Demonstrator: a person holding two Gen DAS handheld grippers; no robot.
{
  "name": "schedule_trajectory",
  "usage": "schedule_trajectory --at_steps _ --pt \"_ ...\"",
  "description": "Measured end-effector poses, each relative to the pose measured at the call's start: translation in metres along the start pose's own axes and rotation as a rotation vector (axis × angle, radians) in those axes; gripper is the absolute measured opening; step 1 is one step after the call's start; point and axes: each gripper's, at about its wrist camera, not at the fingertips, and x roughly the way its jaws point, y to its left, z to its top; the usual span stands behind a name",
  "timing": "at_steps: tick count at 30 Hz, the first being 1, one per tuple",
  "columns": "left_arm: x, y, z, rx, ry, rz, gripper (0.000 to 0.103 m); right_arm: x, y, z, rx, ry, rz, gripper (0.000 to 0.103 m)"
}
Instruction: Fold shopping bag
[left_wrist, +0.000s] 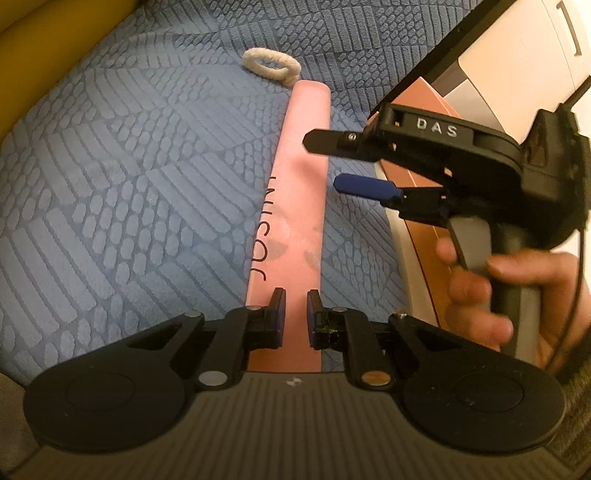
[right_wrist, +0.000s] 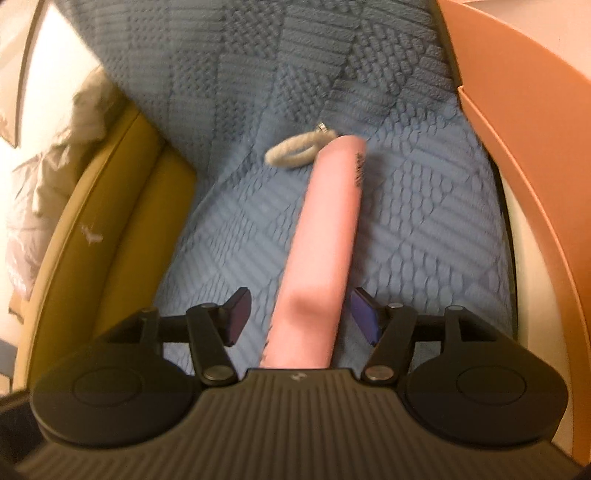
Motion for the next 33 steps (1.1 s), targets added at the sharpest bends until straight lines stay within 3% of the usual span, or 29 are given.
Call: schedule_trajectory --at_steps 13,17,20,22,28,33 --pt "-0.001 0.007 0.002 -0.032 0.015 -0.024 0.015 0.028 -0.022 0.025 0.107 -0.023 0.081 0.063" --pt "-0.001 0.009 0.002 -0.033 0.015 -0.031 0.014 0.036 -0.019 0.030 0.087 -0.019 0.095 0.062" --pt "0.000 0.009 0.002 -0.027 0.015 -0.030 0.014 0.039 -0.013 0.034 0.045 -0.013 0.075 0.054" --pt "0.000 0.008 0.001 -0.023 0.014 -0.028 0.013 0.037 -0.010 0.036 0.028 -0.011 0.069 0.036" --pt "0.002 0.004 0.000 -0.014 0.009 -0.019 0.013 0.002 0.001 0.035 -0.040 -0.060 0.143 0.023" --pt "0.004 0.000 -0.003 -0.003 0.011 -0.017 0.013 -0.029 0.017 0.022 -0.140 -0.103 0.225 0.019"
